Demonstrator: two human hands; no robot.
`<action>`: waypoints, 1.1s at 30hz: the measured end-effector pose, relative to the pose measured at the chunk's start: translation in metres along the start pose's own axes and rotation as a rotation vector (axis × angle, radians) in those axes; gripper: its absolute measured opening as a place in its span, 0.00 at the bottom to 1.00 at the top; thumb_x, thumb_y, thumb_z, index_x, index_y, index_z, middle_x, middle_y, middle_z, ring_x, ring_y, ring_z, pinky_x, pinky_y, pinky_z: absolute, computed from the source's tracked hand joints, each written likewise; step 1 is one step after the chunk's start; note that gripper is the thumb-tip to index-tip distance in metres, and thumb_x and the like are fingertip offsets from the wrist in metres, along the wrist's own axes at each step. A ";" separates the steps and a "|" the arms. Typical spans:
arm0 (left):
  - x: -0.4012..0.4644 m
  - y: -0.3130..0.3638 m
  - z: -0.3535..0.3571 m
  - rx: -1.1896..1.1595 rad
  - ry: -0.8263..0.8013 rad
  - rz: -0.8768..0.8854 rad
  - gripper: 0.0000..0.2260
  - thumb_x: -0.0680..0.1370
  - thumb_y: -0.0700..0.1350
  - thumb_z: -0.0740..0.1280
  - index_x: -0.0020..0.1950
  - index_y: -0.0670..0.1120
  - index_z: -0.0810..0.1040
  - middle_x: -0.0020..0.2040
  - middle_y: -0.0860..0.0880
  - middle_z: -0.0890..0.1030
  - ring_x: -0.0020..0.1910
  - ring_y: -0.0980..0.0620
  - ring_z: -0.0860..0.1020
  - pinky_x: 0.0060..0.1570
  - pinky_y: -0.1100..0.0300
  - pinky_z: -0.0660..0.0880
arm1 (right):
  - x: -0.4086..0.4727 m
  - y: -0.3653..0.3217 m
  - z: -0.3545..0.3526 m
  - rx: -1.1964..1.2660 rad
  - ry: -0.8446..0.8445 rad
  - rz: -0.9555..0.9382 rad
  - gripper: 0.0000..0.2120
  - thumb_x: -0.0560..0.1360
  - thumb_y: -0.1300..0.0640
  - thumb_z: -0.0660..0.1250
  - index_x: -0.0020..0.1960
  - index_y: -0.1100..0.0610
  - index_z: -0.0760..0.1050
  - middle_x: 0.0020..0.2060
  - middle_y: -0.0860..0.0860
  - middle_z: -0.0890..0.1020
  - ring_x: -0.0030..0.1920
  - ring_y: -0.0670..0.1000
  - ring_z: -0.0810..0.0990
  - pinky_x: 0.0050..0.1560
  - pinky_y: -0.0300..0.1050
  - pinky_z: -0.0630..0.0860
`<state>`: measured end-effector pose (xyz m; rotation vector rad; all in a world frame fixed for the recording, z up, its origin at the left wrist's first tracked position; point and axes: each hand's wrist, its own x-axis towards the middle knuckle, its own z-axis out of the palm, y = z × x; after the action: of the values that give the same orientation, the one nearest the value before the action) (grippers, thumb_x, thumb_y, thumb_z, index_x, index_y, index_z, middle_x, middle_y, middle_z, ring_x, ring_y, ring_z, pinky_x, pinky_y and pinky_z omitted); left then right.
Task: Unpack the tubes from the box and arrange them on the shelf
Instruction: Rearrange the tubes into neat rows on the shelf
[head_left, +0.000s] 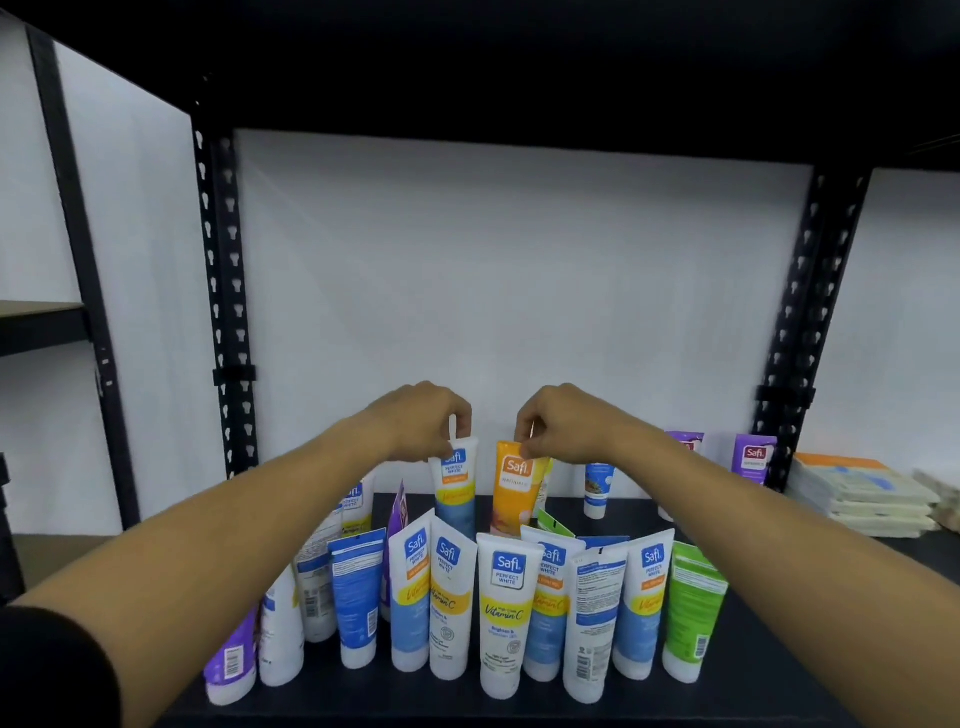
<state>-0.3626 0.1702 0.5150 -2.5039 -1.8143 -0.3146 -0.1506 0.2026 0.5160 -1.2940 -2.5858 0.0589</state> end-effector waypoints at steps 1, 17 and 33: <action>0.002 -0.003 -0.006 -0.001 0.019 -0.003 0.10 0.75 0.42 0.73 0.54 0.51 0.79 0.44 0.53 0.79 0.38 0.57 0.77 0.46 0.55 0.79 | 0.004 0.003 -0.005 -0.009 0.019 0.002 0.01 0.75 0.55 0.72 0.46 0.51 0.82 0.42 0.44 0.79 0.45 0.47 0.80 0.49 0.46 0.79; 0.040 -0.069 -0.038 0.075 0.089 -0.079 0.08 0.75 0.42 0.72 0.48 0.53 0.78 0.43 0.53 0.81 0.42 0.52 0.80 0.46 0.53 0.78 | 0.087 0.012 -0.011 -0.088 0.110 0.049 0.04 0.76 0.56 0.71 0.49 0.53 0.83 0.43 0.47 0.80 0.46 0.49 0.81 0.49 0.47 0.79; 0.068 -0.131 0.014 0.149 -0.012 -0.111 0.08 0.75 0.43 0.72 0.51 0.53 0.79 0.44 0.54 0.78 0.42 0.54 0.76 0.42 0.58 0.74 | 0.153 0.012 0.049 -0.165 0.013 0.046 0.02 0.76 0.55 0.72 0.48 0.51 0.81 0.44 0.46 0.78 0.47 0.48 0.78 0.46 0.45 0.76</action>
<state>-0.4639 0.2775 0.5015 -2.3174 -1.9082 -0.1616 -0.2406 0.3343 0.4981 -1.4039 -2.5965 -0.1568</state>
